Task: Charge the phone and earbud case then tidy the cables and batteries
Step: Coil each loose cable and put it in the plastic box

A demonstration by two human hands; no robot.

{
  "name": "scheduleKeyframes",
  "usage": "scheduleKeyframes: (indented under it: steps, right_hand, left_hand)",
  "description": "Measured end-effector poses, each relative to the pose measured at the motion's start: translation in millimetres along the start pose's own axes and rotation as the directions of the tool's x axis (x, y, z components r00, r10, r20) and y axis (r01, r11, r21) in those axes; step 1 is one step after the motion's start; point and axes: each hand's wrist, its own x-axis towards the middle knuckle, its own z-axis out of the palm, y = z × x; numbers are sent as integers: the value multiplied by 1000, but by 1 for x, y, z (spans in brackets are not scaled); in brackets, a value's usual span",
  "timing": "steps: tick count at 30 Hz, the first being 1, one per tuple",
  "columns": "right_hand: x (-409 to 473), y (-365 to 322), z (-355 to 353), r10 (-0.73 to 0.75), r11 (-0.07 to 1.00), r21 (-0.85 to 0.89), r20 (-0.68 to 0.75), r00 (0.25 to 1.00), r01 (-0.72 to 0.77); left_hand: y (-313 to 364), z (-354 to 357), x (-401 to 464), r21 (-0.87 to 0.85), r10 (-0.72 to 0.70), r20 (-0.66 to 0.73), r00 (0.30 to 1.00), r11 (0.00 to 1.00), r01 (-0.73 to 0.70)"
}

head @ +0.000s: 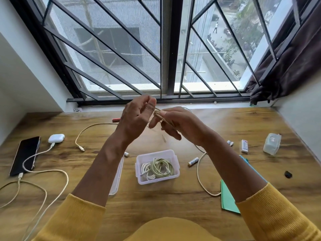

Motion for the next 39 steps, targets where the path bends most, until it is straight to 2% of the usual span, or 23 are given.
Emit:
scheduleKeyframes:
  steps: [5,10,13,16,21,26,30,34,39]
  right_hand:
    - [3,-5,-1,-50,960,273,-54,997,63]
    - [6,-19,3,-117,892,425,-114,987,155]
    - [9,-26,2,-157,854,463,-203,967,236]
    - [12,-33,0,-134,815,512,-291,947,272]
    - [18,-34,-1,-96,858,435,-385,918,273]
    - [22,-29,-1,-55,858,434,-454,890,275]
    - [24,-15,-8,-110,963,152,-531,840,222]
    - [16,-9,-13,-109,993,-16,-484,868,116]
    - [13,-1,-8,-90,995,-67,-310,946,72]
  left_hand:
    - [-7,9,-4,-132,-28,-54,998,991,20]
    - [0,25,-10,-193,-18,-115,993,981,-4]
    - [0,31,-14,-139,-37,-164,986,990,15]
    - [-3,36,-20,-63,-45,-168,985,997,34]
    - [8,44,-28,73,-13,-105,994,997,21]
    - [17,45,-36,95,20,37,999,995,-24]
    - [21,38,-36,89,126,93,988,987,-135]
    - [24,22,-32,90,176,47,983,980,-179]
    - [20,-3,-18,81,191,-14,981,979,-190]
